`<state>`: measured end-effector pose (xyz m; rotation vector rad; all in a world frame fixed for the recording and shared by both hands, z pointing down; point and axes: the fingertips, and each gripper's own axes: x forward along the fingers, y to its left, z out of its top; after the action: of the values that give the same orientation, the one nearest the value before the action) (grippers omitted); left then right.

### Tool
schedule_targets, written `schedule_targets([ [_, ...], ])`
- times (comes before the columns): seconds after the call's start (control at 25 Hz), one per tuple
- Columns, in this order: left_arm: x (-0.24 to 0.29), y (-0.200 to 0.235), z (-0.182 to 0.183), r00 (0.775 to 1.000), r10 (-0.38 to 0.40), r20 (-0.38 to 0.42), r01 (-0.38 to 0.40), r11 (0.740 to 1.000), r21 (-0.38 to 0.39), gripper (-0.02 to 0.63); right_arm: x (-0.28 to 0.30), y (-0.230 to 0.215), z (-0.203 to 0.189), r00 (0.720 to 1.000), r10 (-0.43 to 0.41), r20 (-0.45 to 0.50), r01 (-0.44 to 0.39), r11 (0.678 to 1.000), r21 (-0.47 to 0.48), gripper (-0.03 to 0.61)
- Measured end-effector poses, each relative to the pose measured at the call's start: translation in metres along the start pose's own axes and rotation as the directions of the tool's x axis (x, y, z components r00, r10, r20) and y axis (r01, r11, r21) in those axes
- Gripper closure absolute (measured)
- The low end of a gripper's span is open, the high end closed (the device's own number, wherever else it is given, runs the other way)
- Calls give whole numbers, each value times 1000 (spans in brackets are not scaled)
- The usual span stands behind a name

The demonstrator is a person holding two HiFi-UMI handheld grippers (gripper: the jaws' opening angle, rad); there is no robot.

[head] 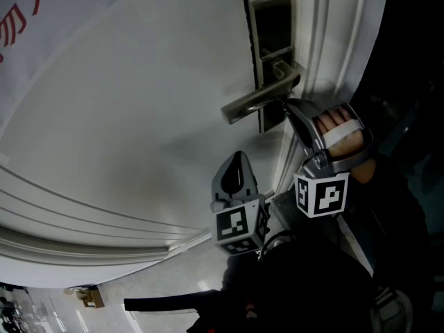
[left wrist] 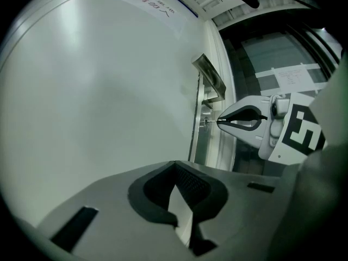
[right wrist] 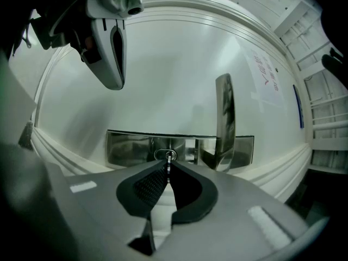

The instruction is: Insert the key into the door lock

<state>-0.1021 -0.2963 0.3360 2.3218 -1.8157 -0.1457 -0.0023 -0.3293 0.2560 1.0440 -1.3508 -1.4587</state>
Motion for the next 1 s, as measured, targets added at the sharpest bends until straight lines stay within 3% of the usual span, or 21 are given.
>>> schedule_targets([
  [1.0,-1,5,-4,1000,2,-10,-2,1000,-5,612,5,-1,1,1000,-9,-15,8,1000,-2,566],
])
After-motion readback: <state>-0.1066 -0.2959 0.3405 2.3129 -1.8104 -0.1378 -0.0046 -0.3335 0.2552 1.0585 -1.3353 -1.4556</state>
